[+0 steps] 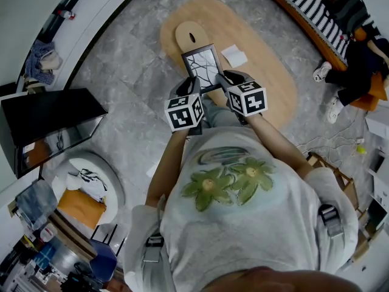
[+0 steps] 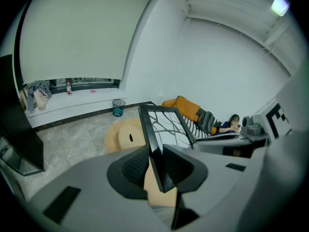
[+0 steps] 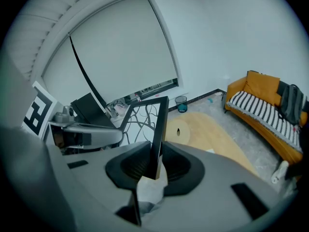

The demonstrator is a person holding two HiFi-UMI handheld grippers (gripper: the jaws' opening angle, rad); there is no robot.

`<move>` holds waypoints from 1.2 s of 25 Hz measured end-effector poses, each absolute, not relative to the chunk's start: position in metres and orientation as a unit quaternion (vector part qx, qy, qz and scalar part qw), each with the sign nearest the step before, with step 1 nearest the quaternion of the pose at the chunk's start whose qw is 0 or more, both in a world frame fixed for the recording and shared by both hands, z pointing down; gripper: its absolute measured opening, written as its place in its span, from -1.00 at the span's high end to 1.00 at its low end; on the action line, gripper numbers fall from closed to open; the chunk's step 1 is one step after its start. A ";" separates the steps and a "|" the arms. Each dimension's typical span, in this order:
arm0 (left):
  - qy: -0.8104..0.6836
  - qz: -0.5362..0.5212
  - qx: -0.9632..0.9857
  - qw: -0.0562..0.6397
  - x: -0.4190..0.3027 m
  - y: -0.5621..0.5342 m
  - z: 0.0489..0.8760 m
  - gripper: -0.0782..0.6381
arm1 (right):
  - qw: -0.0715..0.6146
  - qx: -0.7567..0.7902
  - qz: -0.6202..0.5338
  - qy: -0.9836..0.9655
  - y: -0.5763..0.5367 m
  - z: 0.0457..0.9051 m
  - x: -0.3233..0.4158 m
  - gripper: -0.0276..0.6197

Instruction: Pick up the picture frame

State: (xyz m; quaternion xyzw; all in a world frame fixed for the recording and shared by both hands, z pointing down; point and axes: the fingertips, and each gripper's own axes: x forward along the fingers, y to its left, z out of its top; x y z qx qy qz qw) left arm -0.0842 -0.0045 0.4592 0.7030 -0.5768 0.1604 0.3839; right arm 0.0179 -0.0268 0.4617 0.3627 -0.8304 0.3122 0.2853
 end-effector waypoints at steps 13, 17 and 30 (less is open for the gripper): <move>-0.586 0.153 0.706 0.368 -0.085 -0.006 0.445 0.51 | 0.275 0.377 0.292 -0.835 -0.029 0.446 0.017 0.66; -0.589 0.151 0.706 0.364 -0.086 -0.007 0.442 0.51 | 0.273 0.380 0.285 -0.836 -0.030 0.441 0.016 0.66; -0.595 0.146 0.707 0.353 -0.092 -0.008 0.434 0.51 | 0.269 0.382 0.270 -0.841 -0.032 0.433 0.010 0.66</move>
